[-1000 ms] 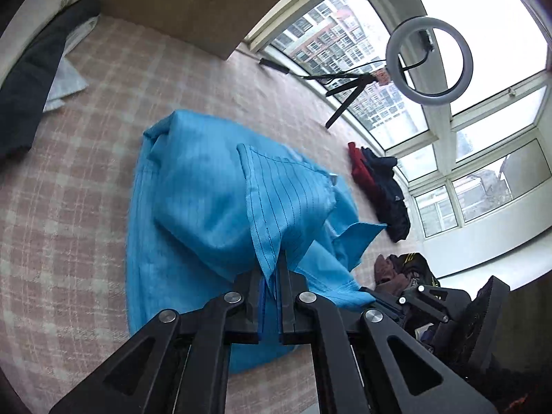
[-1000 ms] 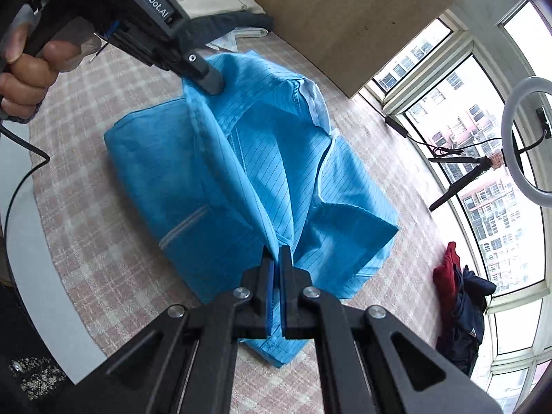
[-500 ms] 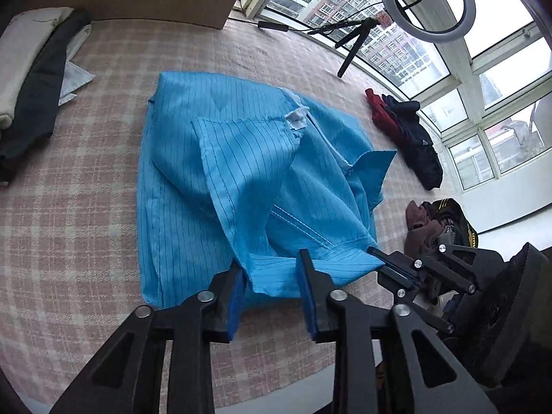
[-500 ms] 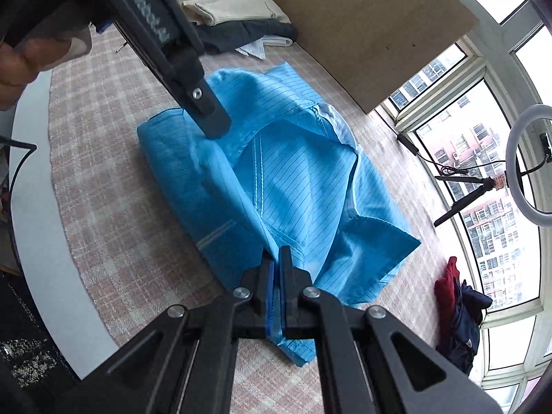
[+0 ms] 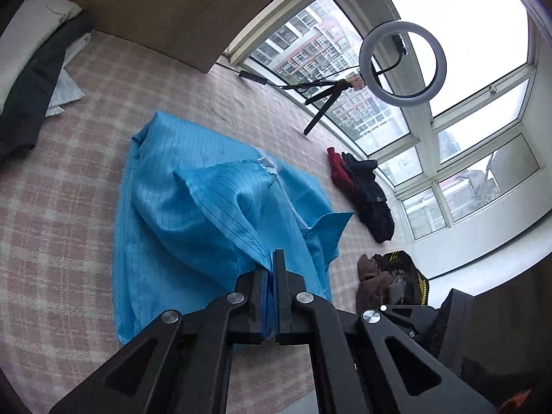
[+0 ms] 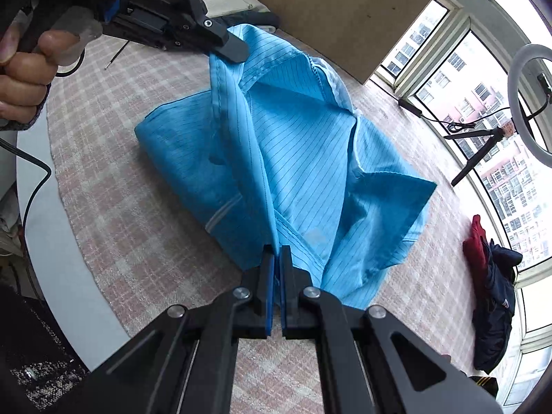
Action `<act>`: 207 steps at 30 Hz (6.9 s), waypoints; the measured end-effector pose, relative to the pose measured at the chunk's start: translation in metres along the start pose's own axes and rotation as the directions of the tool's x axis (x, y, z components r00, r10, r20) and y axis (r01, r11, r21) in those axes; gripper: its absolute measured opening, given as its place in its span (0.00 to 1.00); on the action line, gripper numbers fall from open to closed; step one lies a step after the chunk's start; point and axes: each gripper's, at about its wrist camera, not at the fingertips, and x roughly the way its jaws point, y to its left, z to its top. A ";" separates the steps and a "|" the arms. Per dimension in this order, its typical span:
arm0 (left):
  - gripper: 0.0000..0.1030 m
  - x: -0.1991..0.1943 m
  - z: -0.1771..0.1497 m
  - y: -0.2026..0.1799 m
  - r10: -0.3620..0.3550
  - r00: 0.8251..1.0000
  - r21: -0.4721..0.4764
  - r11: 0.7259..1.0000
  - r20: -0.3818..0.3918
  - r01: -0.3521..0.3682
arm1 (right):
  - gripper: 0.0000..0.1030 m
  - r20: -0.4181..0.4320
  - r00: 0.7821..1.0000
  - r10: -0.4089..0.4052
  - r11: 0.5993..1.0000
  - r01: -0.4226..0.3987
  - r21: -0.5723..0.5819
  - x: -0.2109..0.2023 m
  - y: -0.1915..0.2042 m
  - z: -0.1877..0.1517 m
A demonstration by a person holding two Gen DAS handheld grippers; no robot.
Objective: Fold clothes
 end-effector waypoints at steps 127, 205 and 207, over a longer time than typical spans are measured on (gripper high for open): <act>0.02 0.110 -0.040 -0.115 0.198 0.980 0.120 0.973 0.014 -0.198 | 0.14 -0.116 0.667 0.736 0.676 -0.732 0.082 0.094 -0.166 0.054; 0.38 0.102 0.184 0.086 0.208 0.949 0.624 0.781 -0.236 -0.016 | 0.03 0.030 0.734 0.678 0.542 -0.528 0.654 0.100 0.011 0.084; 0.43 0.099 0.184 0.086 0.218 0.947 0.610 0.792 -0.234 -0.032 | 0.03 0.014 0.734 0.679 0.559 -0.529 0.638 0.102 0.014 0.085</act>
